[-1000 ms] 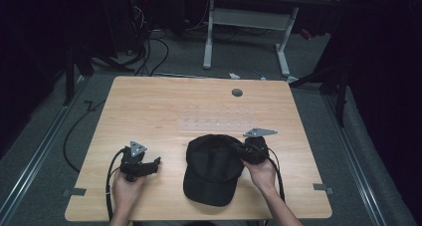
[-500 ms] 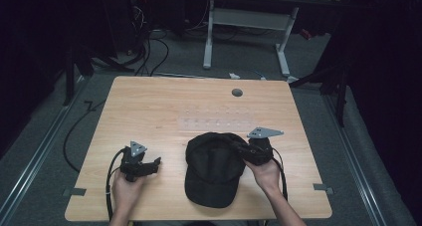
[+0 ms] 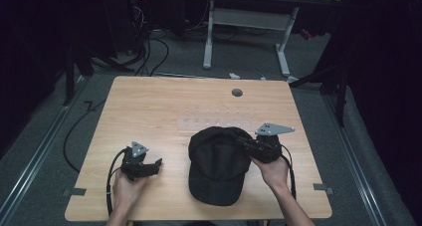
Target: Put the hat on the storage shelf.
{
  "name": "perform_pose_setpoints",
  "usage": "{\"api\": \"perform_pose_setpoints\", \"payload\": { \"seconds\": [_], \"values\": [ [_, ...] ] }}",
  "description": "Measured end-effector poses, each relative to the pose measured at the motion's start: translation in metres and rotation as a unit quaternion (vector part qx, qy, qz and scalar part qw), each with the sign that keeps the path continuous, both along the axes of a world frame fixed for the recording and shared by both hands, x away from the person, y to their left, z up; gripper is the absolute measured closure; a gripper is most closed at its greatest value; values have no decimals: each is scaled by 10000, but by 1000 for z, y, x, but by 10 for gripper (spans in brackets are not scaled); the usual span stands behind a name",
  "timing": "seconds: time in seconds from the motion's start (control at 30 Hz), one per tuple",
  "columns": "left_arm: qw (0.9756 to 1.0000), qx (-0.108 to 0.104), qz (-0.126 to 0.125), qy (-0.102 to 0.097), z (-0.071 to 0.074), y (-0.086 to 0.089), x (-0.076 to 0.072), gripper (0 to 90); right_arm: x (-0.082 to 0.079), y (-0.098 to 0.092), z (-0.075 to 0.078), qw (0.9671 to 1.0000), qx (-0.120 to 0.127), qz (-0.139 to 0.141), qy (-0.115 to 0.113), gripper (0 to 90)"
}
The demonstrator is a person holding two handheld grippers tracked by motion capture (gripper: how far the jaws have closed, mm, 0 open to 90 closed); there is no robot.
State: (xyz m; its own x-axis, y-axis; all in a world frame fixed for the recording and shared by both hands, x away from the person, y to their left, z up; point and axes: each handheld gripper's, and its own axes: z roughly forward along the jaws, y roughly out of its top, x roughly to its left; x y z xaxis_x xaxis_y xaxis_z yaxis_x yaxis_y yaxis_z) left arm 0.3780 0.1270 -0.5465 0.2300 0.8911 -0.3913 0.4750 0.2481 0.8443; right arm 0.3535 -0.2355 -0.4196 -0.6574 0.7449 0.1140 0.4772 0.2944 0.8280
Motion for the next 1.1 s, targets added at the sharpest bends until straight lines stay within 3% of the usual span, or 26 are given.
{"api": "perform_pose_setpoints", "payload": {
  "seconds": [0.2, 0.27, 0.33, 0.43, 0.47, 0.5, 0.67, 0.7, 0.73, 0.77, 0.8, 0.83, 0.87, 0.93, 1.0, 1.07, 1.1],
  "values": [
    [9996, 93, -57, 255, 4, -1, 2, 233, -4, -4, 9, 9999, 56, 41, -144, 868],
    [9992, -3, -122, 374, 7, -3, 1, 219, -4, -5, 10, 9998, 64, 45, -174, 869],
    [9978, -230, -402, 475, 12, -8, -5, 190, -6, -6, 13, 9997, 68, 57, -206, 869],
    [9964, -441, -568, 447, 18, -12, -12, 182, -6, -6, 15, 9996, 26, 88, -255, 869],
    [9951, -590, -656, 441, 22, -13, -15, 182, -6, -6, 15, 9996, 26, 88, -255, 869],
    [9917, -864, -837, 451, 31, -15, -19, 177, -6, -5, 15, 9995, 31, 109, -293, 869],
    [9775, -1510, -1361, 557, 54, -22, -25, 175, -6, -4, 15, 9993, 27, 174, -321, 870],
    [9775, -1510, -1361, 557, 54, -22, -25, 174, -5, -4, 15, 9993, 25, 196, -329, 870],
    [9727, -1631, -1538, 592, 60, -26, -27, 173, -5, -3, 14, 9992, 16, 214, -344, 870],
    [9727, -1631, -1538, 592, 60, -26, -27, 171, -5, -3, 14, 9992, 16, 214, -344, 870],
    [9705, -1663, -1636, 617, 62, -28, -27, 167, -5, -2, 14, 9991, 14, 242, -356, 870],
    [9667, -1735, -1753, 684, 65, -32, -27, 162, -5, -2, 13, 9990, 13, 254, -371, 870],
    [9667, -1735, -1753, 684, 65, -32, -27, 159, -5, -2, 13, 9990, 13, 254, -371, 870],
    [9632, -1713, -1923, 764, 70, -38, -27, 155, -4, -1, 13, 9987, 56, 293, -419, 870],
    [9624, -1708, -1967, 776, 71, -41, -28, 154, -4, -2, 13, 9986, 61, 304, -439, 870],
    [9584, -1707, -2144, 796, 78, -49, -28, 153, -3, -2, 14, 9982, 81, 345, -479, 870],
    [9577, -1697, -2184, 795, 79, -51, -28, 153, -3, -2, 14, 9981, 76, 352, -502, 870]
  ]
}}
